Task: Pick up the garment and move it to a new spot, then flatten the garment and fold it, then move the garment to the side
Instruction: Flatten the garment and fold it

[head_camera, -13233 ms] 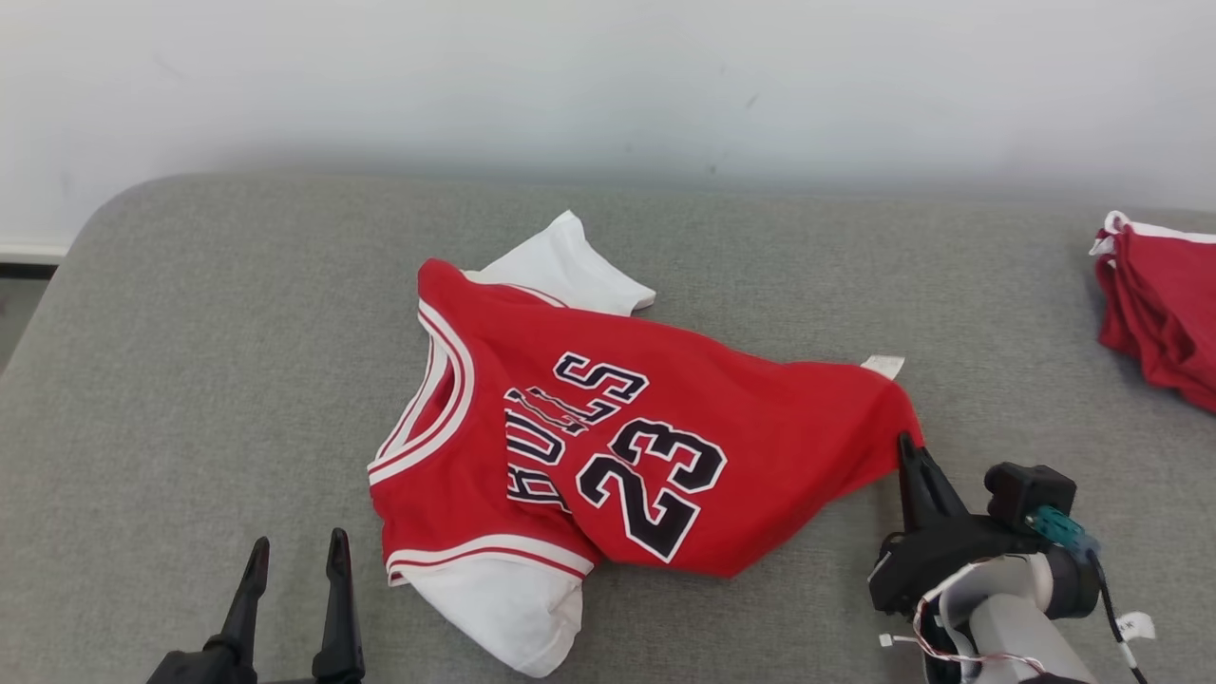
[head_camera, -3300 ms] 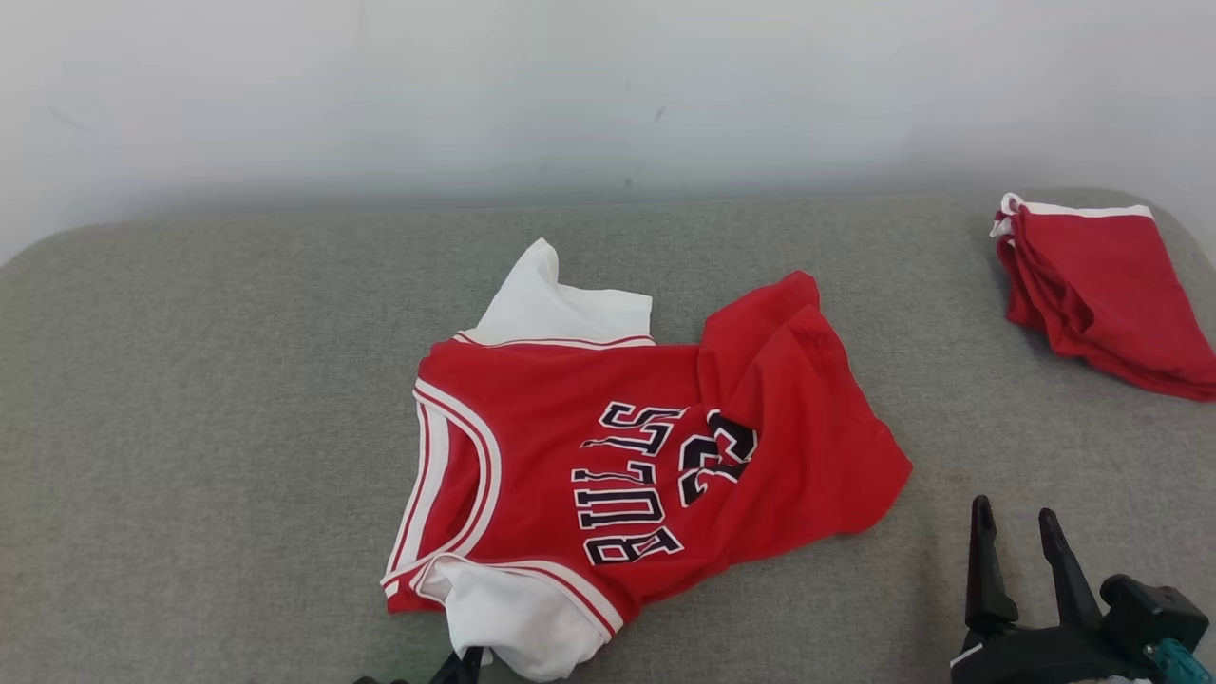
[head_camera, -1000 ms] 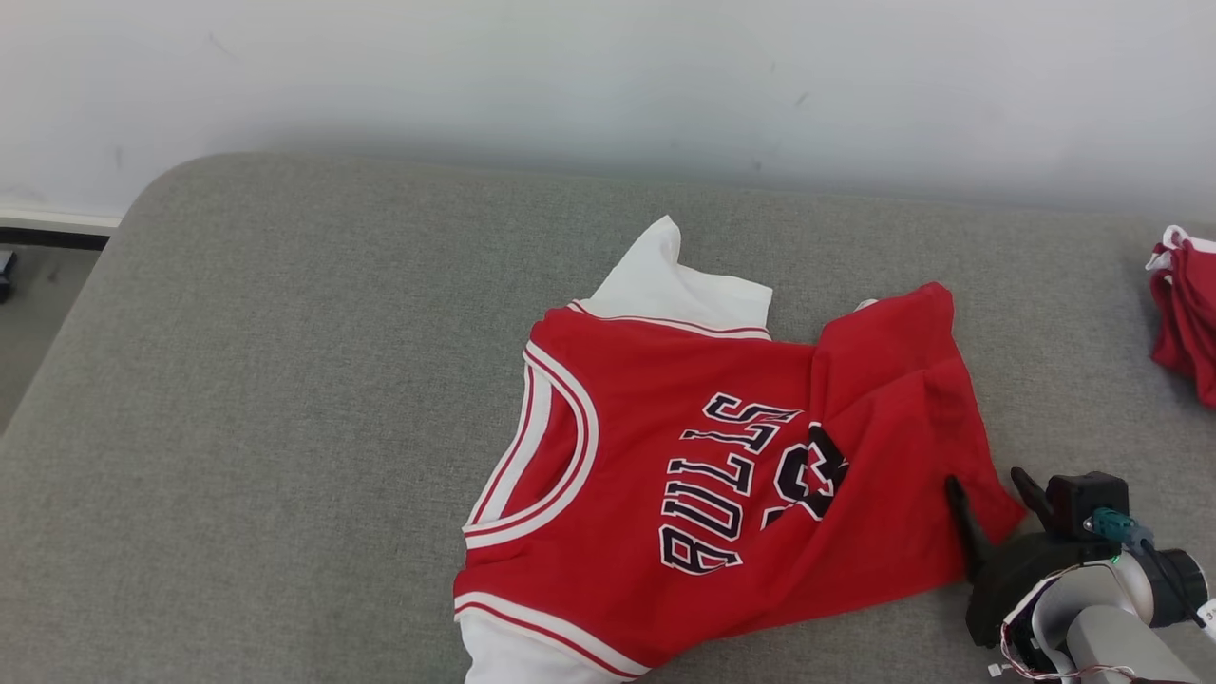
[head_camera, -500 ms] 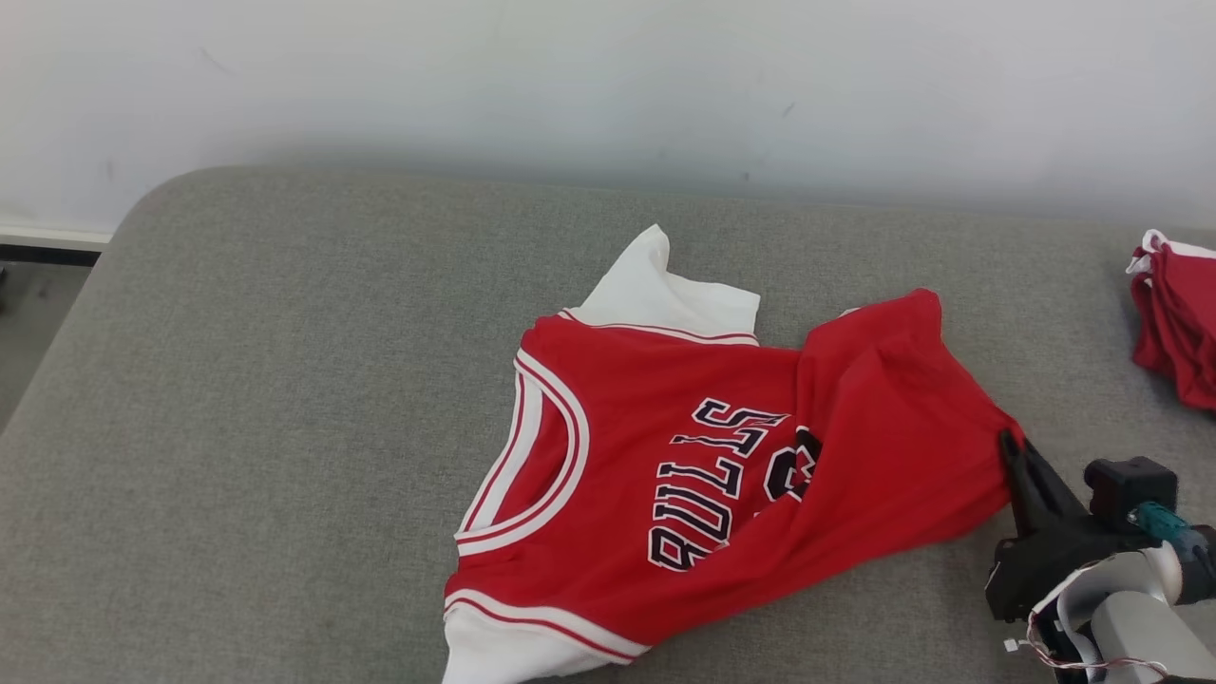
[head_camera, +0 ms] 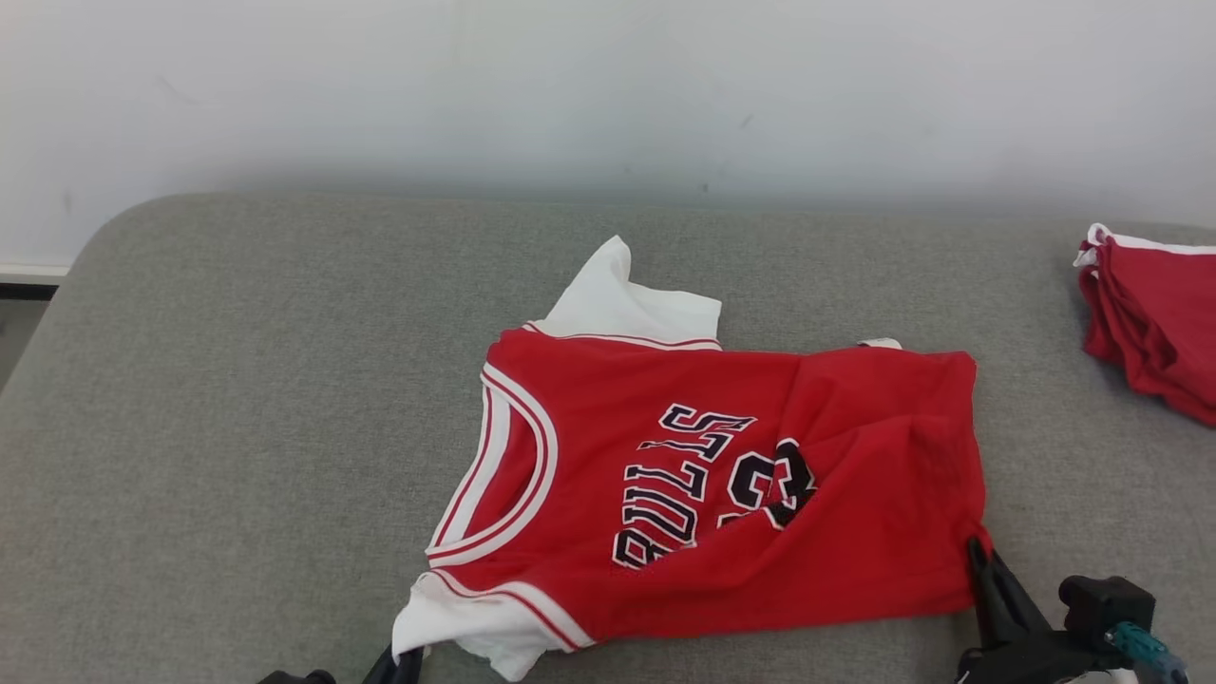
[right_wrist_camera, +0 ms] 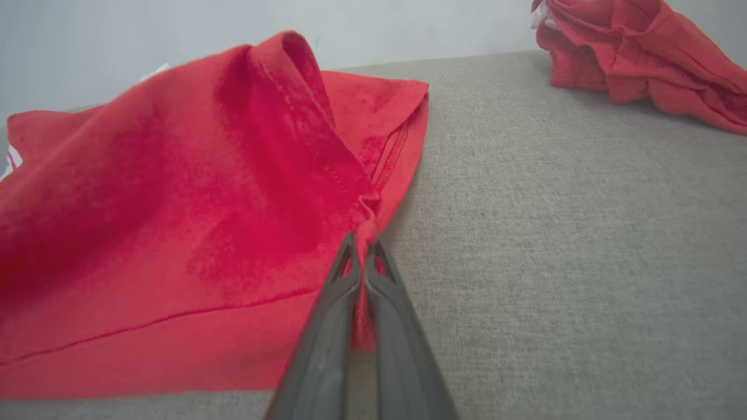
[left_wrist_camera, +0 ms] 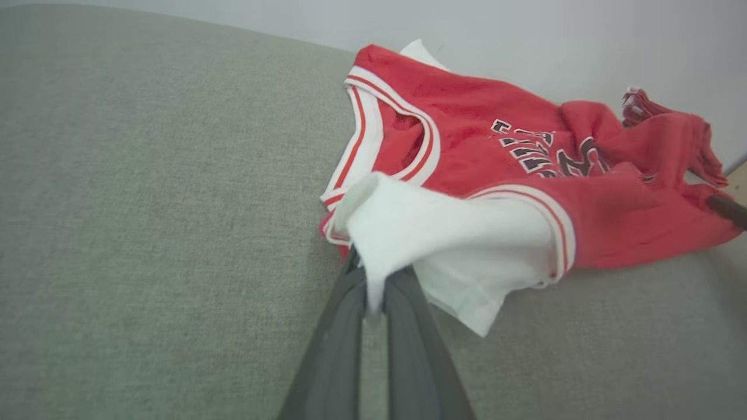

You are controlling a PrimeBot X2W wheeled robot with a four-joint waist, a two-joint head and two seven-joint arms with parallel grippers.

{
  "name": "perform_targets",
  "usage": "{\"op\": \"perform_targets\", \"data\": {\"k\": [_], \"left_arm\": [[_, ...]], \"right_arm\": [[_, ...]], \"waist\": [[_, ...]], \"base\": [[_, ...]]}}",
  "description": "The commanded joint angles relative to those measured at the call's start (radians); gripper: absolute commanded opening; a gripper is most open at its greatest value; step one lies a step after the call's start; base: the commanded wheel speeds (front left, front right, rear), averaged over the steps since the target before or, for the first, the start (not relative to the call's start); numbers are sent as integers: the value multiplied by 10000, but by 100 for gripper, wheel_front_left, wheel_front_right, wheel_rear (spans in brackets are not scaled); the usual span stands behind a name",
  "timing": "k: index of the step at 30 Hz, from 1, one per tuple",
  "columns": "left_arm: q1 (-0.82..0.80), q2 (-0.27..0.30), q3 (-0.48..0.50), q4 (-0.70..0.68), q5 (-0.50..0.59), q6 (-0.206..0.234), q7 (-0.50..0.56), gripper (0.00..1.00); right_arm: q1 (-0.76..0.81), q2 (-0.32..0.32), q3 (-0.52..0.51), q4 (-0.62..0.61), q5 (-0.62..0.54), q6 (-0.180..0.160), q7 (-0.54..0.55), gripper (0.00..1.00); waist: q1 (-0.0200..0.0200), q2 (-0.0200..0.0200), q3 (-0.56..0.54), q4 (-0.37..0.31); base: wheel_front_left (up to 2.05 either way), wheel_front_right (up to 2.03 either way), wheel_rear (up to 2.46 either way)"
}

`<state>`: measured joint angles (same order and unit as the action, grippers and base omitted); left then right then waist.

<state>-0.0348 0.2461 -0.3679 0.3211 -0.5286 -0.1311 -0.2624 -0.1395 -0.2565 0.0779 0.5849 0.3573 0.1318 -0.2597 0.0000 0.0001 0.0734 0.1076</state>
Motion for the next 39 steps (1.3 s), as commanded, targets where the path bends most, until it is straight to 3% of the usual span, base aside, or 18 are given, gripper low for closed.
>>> {"op": "perform_targets", "data": {"k": [1, 2, 3, 4, 5, 6, 7, 8, 9, 29, 30, 31, 33, 34, 39], "left_arm": [[-161, 106, -44, 262, 18, 12, -33, 0], [-233, 60, -181, 488, -162, 11, -31, 0], [-292, 103, -299, 692, -186, 11, -33, 0], [-324, 112, -401, 884, -255, 11, -33, 0], [-308, 137, -481, 1100, -300, 12, -31, 0], [-321, 155, -543, 1217, -312, 12, -33, 0], [-319, 101, -500, 1267, -377, 12, -33, 26], [-263, 41, -449, 1306, -406, 11, -33, 84], [-185, 17, -408, 1324, -406, 11, -33, 100], [428, -168, -139, 764, 224, 10, -33, 100], [369, -230, -188, 800, 126, 12, -33, 100], [290, -290, -200, 871, -13, 10, -33, 100], [96, -282, -360, 1102, -65, 10, -33, 19], [1, -325, -418, 1150, -173, 10, -33, 0], [-6, -204, -464, 1034, -275, 12, -33, 0]], "right_arm": [[-9, 86, 38, -41, 18, -27, -16, 0], [-20, 140, 84, -5, 7, -27, -16, 0], [-38, 191, 168, 41, -42, -27, -18, 30], [-53, 214, 181, 86, -62, -27, -22, 84], [-56, 243, 203, 119, -67, -27, -27, 100], [-46, 256, 190, 146, -48, -27, -31, 100], [-26, 251, 150, 158, -37, -27, -36, 100], [9, 233, 122, 158, -53, -27, -39, 100], [52, 221, 100, 144, -78, -27, -43, 100], [456, 212, -184, -109, -297, -27, 33, 100], [442, 219, -177, -80, -303, -27, 53, 41], [425, 232, -176, -43, -307, -27, 71, 0], [372, 269, -139, 50, -316, -27, 107, 0], [331, 277, -111, 58, -332, -27, 95, 0], [311, 244, -225, -293, -408, -27, 4, 0]], "waist": [[0, -1, 40, -224], [0, -1, 45, -305], [0, -1, 46, -400], [0, -1, 40, -457], [0, -1, 26, -515], [0, -1, 19, -554], [0, -1, 14, -572], [0, -1, 8, -585], [0, -1, 5, -594], [0, -1, -114, -298], [0, -1, -115, -303], [0, -1, -112, -302], [0, -1, -121, -312], [0, -1, -124, -320], [0, -1, -97, -421]], "base": [[0, 0, 0], [0, 0, 0], [0, 0, 0], [0, 0, 0], [0, 0, 0], [0, 0, 0], [0, 0, 0], [0, 0, 0], [0, 0, 0], [0, 0, 0], [0, 0, 0], [0, 0, 0], [0, 0, 0], [0, 0, 0], [0, 0, 0]]}}
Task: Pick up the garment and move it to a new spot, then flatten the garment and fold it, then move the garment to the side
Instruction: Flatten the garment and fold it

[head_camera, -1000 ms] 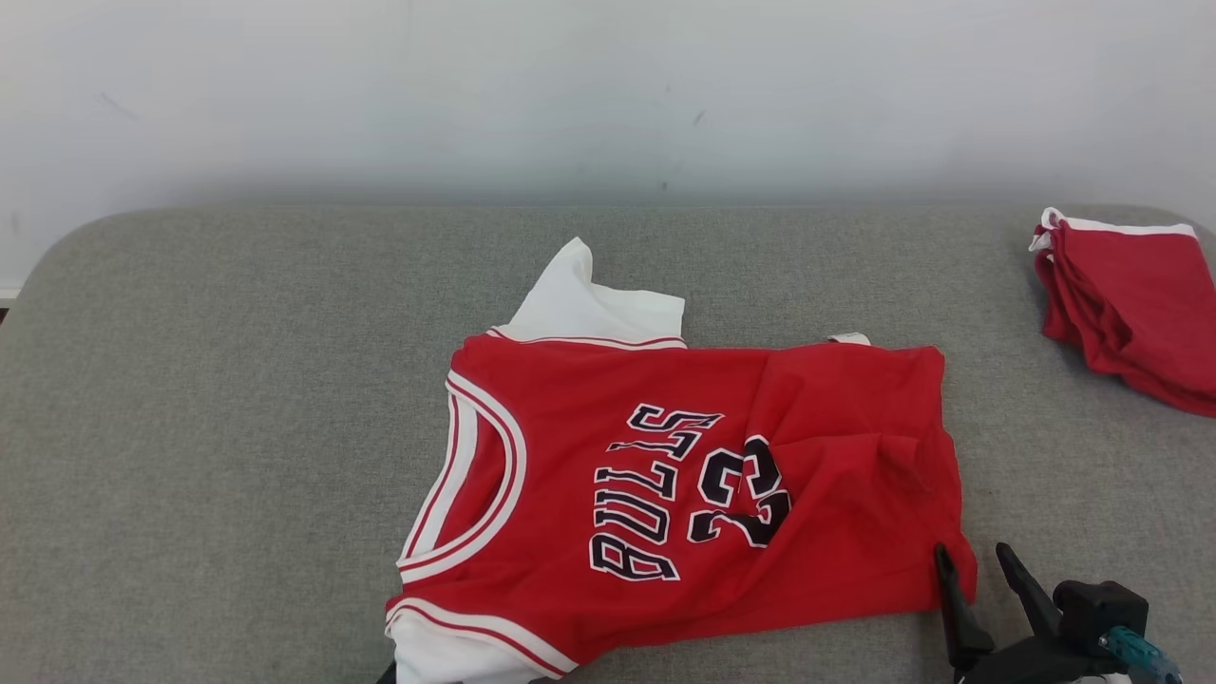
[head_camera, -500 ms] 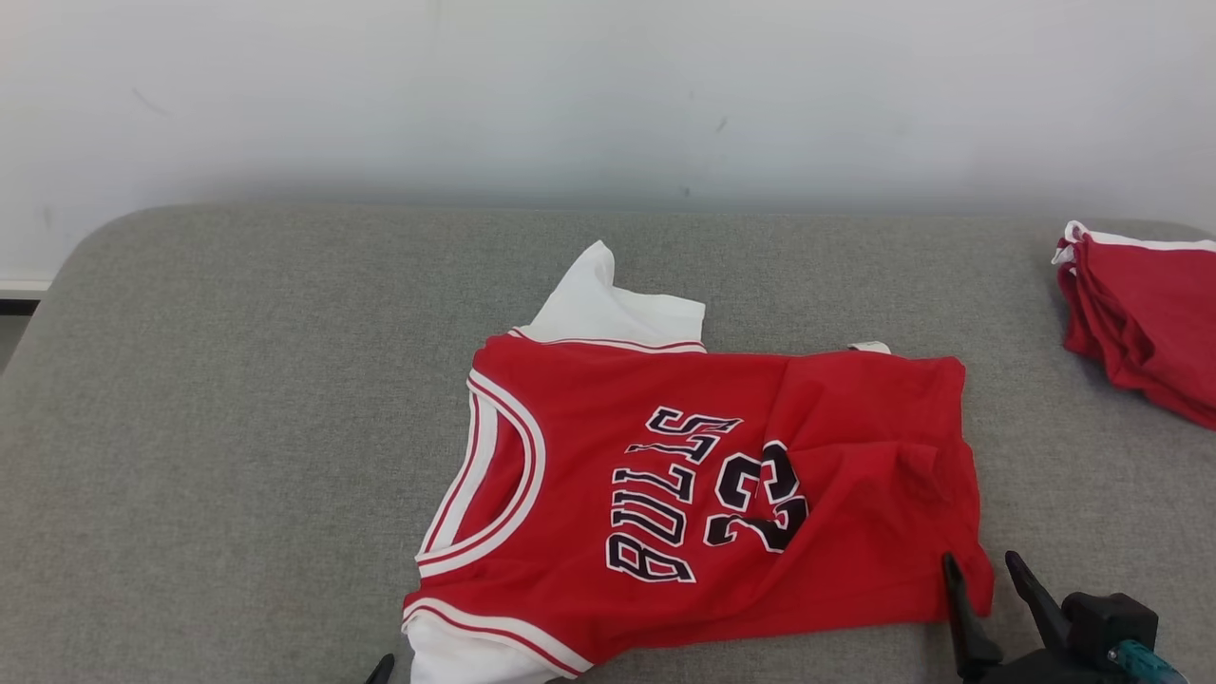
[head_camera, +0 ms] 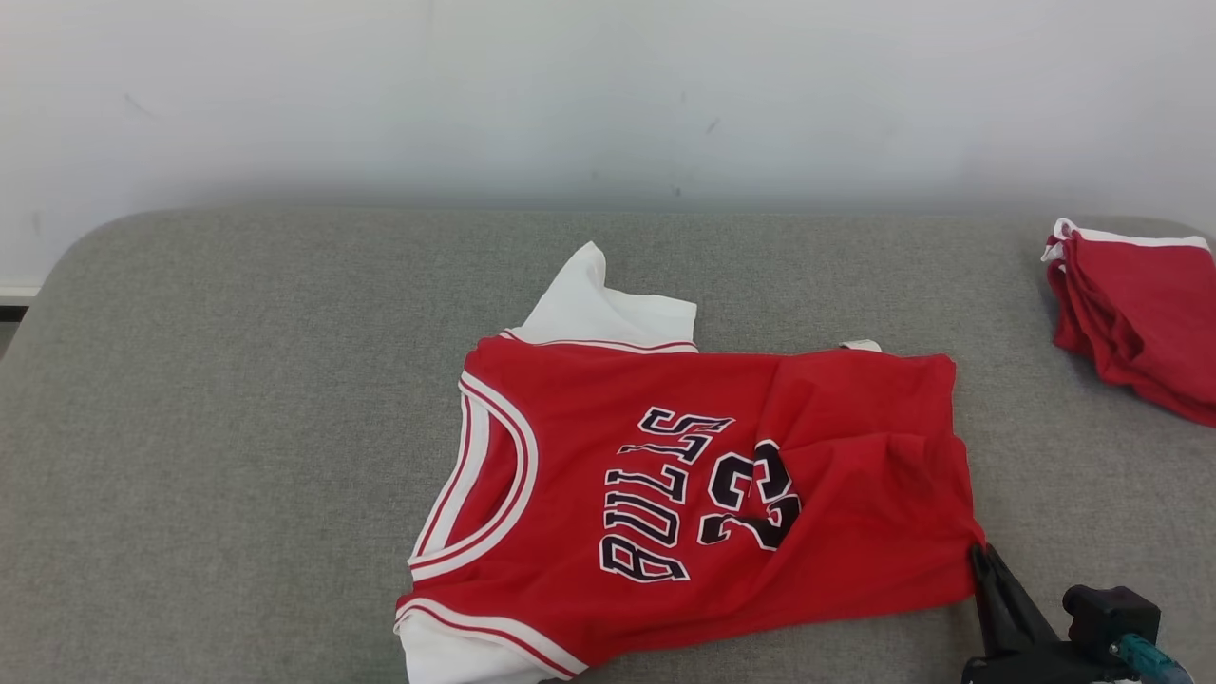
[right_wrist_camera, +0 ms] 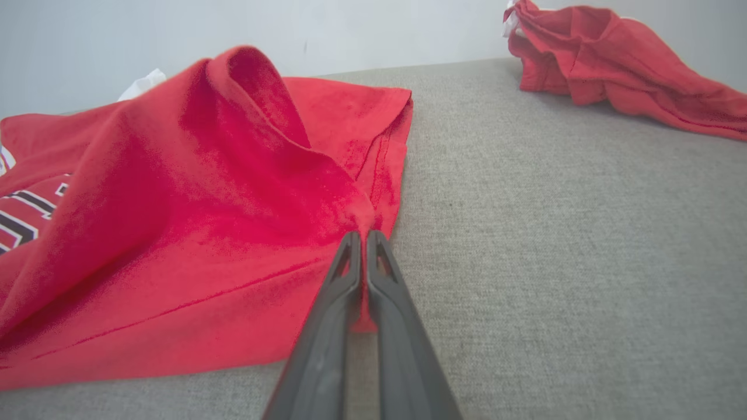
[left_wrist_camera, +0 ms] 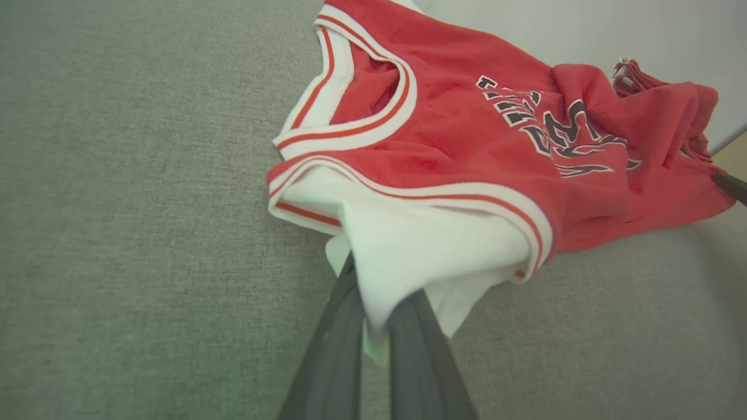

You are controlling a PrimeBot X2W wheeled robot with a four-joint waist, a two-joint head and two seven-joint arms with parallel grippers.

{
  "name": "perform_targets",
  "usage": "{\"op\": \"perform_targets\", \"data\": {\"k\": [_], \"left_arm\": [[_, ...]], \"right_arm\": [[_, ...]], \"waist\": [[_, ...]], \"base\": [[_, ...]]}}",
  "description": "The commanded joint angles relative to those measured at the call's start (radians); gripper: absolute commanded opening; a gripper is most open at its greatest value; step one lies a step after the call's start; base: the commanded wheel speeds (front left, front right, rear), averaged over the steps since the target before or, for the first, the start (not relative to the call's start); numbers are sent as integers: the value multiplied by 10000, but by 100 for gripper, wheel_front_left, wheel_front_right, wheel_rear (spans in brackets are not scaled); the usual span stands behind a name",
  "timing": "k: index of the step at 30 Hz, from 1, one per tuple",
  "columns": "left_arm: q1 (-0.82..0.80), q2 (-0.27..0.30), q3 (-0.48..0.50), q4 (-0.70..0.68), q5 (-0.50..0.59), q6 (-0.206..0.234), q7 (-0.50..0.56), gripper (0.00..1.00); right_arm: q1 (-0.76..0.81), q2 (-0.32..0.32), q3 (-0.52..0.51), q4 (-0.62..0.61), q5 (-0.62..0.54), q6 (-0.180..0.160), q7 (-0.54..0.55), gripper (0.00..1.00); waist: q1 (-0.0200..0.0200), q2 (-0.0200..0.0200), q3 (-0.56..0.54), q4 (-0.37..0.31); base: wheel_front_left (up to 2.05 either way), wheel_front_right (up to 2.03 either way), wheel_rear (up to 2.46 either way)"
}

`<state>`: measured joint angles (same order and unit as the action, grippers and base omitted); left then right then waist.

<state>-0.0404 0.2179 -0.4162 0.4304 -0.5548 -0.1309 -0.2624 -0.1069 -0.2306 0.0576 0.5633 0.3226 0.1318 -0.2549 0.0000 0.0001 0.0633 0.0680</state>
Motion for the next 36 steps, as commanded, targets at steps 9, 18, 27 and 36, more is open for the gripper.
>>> {"op": "perform_targets", "data": {"k": [9, 18, 27, 36], "left_arm": [[1178, 516, 362, -1800, -346, 10, -33, 0], [1391, 1284, -590, -3001, -809, 8, 109, 0], [-191, 2483, -432, -5111, -2572, 8, 949, 0], [-4841, 3358, -18, -4924, -5827, 8, 2721, 0]], "right_arm": [[1155, -136, -392, -2532, 98, -27, -102, 0], [1509, -156, -195, -3973, 374, -27, -38, 0], [546, -764, -156, -5131, 1013, -27, 857, 0], [-3276, -1592, 403, -4564, 1532, -27, 1748, 0]], "waist": [[0, -1, -26, -3], [0, -1, 21, 64], [0, -1, 206, 171], [0, -1, 1398, -53]], "base": [[0, 0, 0], [0, 0, 0], [0, 0, 0], [0, 0, 0]]}}
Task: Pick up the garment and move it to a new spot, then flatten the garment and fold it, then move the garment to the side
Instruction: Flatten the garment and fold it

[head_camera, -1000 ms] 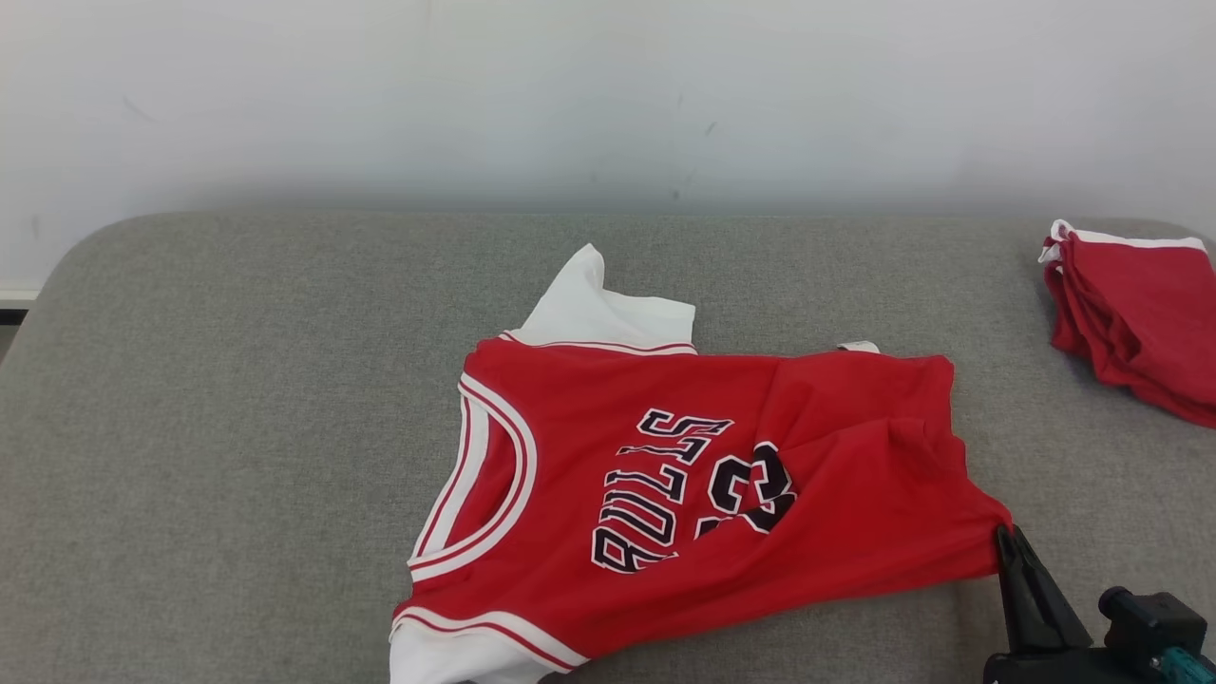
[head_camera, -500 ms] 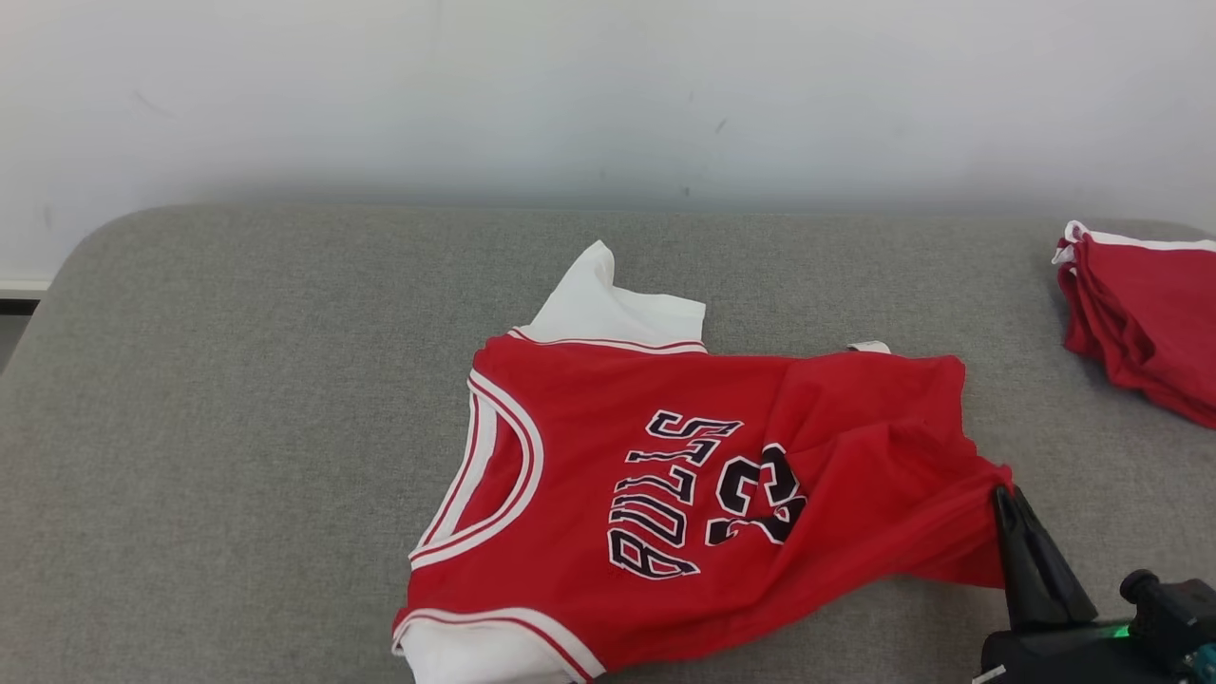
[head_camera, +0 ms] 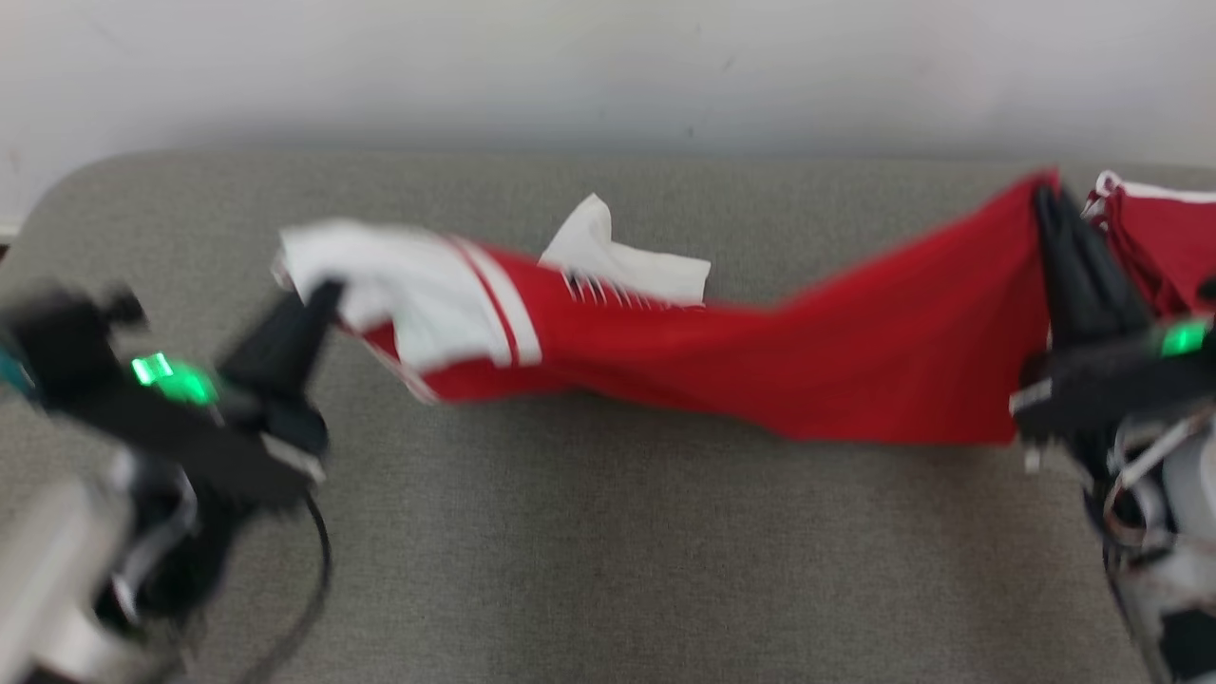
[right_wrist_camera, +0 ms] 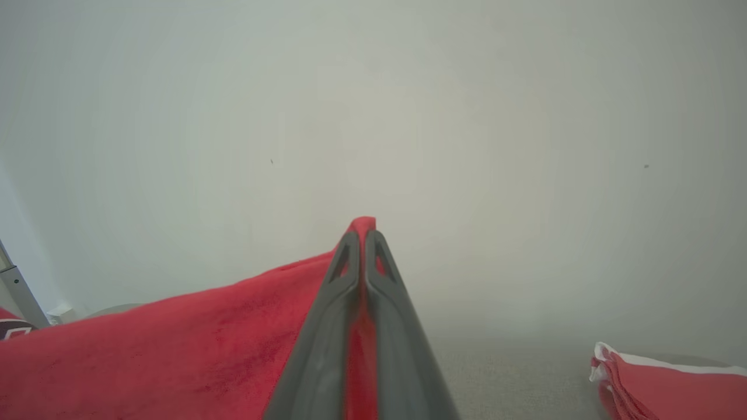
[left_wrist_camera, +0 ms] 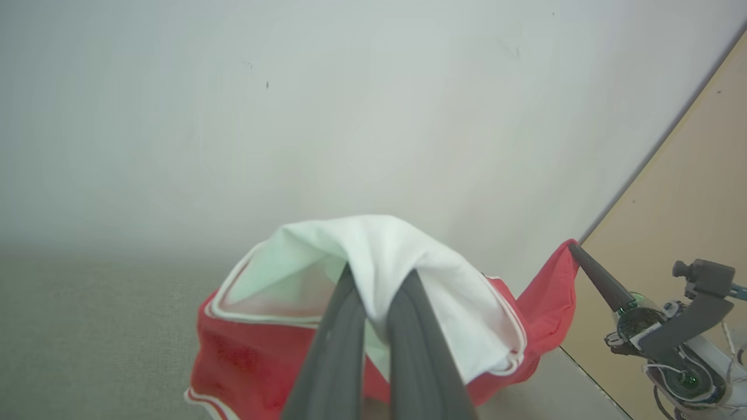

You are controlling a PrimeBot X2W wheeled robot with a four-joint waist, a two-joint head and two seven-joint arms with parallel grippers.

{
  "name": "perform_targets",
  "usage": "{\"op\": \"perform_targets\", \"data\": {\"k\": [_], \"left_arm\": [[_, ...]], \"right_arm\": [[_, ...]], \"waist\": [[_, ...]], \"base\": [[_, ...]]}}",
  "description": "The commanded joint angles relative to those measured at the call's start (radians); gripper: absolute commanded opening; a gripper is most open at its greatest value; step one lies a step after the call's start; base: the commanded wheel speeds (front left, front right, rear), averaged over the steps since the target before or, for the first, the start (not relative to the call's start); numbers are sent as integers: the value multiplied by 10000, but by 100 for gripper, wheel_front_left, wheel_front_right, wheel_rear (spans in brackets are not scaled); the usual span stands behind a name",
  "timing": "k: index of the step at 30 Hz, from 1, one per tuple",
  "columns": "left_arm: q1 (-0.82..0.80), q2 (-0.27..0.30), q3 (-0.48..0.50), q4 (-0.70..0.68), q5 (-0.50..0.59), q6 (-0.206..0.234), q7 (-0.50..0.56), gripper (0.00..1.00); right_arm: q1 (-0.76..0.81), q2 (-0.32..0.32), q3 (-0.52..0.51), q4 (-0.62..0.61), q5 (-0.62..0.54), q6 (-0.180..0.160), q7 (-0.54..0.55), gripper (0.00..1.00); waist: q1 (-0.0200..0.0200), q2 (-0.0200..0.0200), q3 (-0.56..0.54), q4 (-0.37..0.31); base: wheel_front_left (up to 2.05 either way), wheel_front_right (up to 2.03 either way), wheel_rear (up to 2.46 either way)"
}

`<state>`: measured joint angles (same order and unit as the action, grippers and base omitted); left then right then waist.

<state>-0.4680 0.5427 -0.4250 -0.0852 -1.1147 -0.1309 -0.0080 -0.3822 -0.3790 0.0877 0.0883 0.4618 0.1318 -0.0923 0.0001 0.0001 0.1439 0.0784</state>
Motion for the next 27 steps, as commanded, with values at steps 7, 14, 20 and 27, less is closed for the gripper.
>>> {"op": "perform_targets", "data": {"k": [7, 14, 20, 27], "left_arm": [[-4885, -26, 380, 2741, -1116, 8, 1443, 0], [-8379, -429, 466, 4870, -923, 18, 1985, 0], [-11197, -719, 478, 6419, -663, 12, 2086, 0], [-13491, -961, 274, 7746, -337, 10, 1813, 0]], "right_arm": [[-4711, -312, 819, 1820, 1080, -27, 846, 0], [-8210, -306, 1039, 3462, 1680, -27, 1323, 0], [-10918, 43, 1017, 5067, 2004, -27, 1439, 0], [-13069, 342, 1316, 6768, 1689, -27, 1261, 0]], "waist": [[-1, -1, 2143, -401], [-1, -1, 3203, -558], [-1, -1, 3719, -714], [-1, -1, 4005, -828]], "base": [[0, 0, 0], [0, 0, 0], [0, 0, 0], [0, 0, 0]]}}
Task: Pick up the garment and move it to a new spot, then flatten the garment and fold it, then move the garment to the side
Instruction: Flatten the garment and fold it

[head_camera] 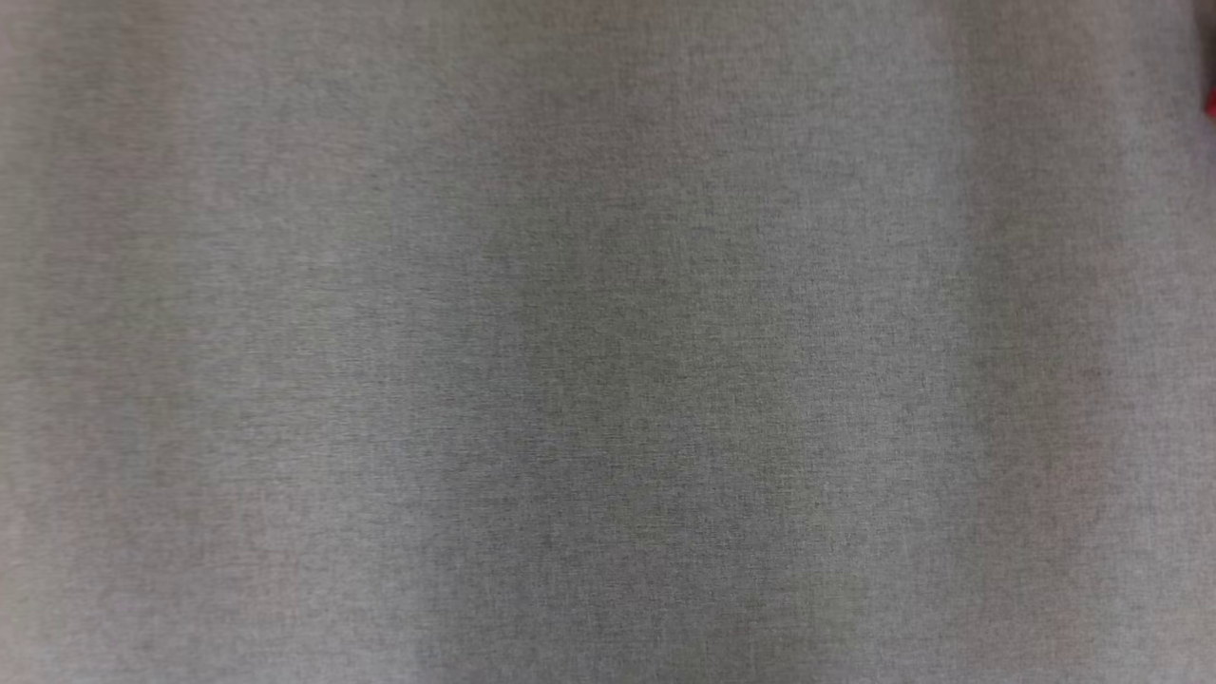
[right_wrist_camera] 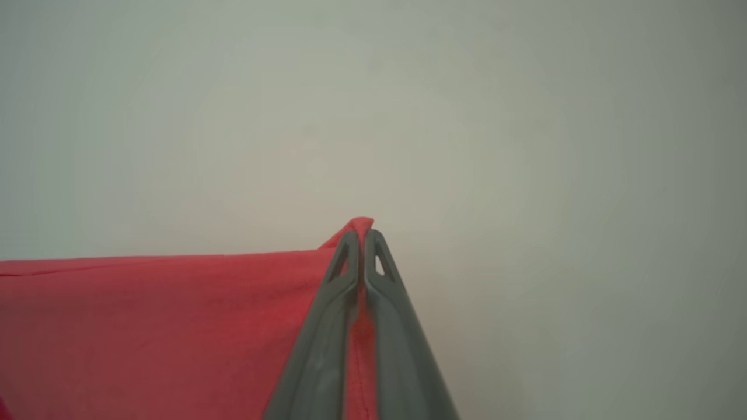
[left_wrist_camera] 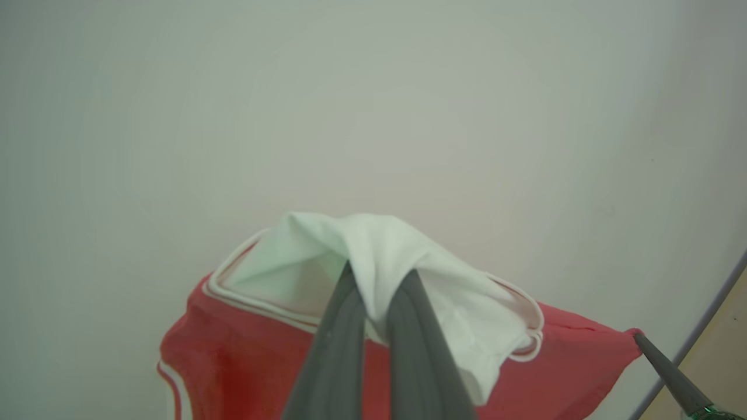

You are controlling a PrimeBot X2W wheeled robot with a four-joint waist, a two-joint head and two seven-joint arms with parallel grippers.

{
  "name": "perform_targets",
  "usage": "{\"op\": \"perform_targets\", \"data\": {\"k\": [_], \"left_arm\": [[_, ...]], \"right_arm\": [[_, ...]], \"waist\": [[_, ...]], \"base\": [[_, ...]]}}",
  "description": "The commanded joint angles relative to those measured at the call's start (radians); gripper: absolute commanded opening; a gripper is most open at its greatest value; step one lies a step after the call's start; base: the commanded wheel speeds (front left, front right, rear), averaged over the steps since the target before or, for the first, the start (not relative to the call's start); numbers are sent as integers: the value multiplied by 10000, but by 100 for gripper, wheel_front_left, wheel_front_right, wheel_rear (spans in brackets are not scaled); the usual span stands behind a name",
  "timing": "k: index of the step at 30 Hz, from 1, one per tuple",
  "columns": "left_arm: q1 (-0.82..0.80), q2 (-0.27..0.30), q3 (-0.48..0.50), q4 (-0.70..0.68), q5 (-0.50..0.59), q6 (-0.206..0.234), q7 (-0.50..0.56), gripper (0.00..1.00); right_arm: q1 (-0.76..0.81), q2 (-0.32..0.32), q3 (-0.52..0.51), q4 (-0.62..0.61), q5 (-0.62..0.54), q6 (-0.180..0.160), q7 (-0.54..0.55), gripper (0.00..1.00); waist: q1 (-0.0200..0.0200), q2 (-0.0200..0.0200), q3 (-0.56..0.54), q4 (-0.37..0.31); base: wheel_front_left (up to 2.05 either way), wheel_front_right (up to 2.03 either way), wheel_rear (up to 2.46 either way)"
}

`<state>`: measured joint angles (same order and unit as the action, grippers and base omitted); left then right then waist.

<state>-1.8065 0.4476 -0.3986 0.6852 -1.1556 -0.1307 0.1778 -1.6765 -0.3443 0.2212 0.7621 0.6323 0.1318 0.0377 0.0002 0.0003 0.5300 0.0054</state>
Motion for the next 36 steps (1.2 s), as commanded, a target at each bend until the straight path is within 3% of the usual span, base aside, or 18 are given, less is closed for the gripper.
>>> {"op": "perform_targets", "data": {"k": [1, 9, 17, 28, 34, 36], "left_arm": [[-317, -62, -48, 182, 106, 9, -85, 0], [-976, -280, -645, 831, 21, 6, -223, 0], [88, -162, -1197, 531, -579, 6, -500, 0], [3547, 178, -2240, -1475, -1333, 5, -1105, 0], [6272, 542, -2371, -2906, -1831, 7, -2103, 0], [7682, 861, -2567, -3665, -1510, 116, -2695, 0]], "right_arm": [[-347, 6, 9, 244, -64, -27, -60, 0], [-1383, 157, 327, 1399, -84, -27, -502, 0], [-465, -73, 820, 1250, 758, -27, -1126, 0], [3003, -1068, 1867, -573, 2252, -27, -1650, 0], [5938, -1742, 2252, -2076, 2989, -26, -1963, 0], [7361, -2014, 2339, -2774, 3156, -26, -2122, 0]], "waist": [[-2, -3, 194, -84], [-2, -3, 618, -138], [-2, -3, 590, -309], [-2, -3, -600, -165], [-2, -3, -1439, -47], [-2, -3, -1783, -29]], "base": [[0, 0, 0], [0, 0, 0], [0, 0, 0], [0, 0, 0], [0, 0, 0], [0, 0, 0]]}}
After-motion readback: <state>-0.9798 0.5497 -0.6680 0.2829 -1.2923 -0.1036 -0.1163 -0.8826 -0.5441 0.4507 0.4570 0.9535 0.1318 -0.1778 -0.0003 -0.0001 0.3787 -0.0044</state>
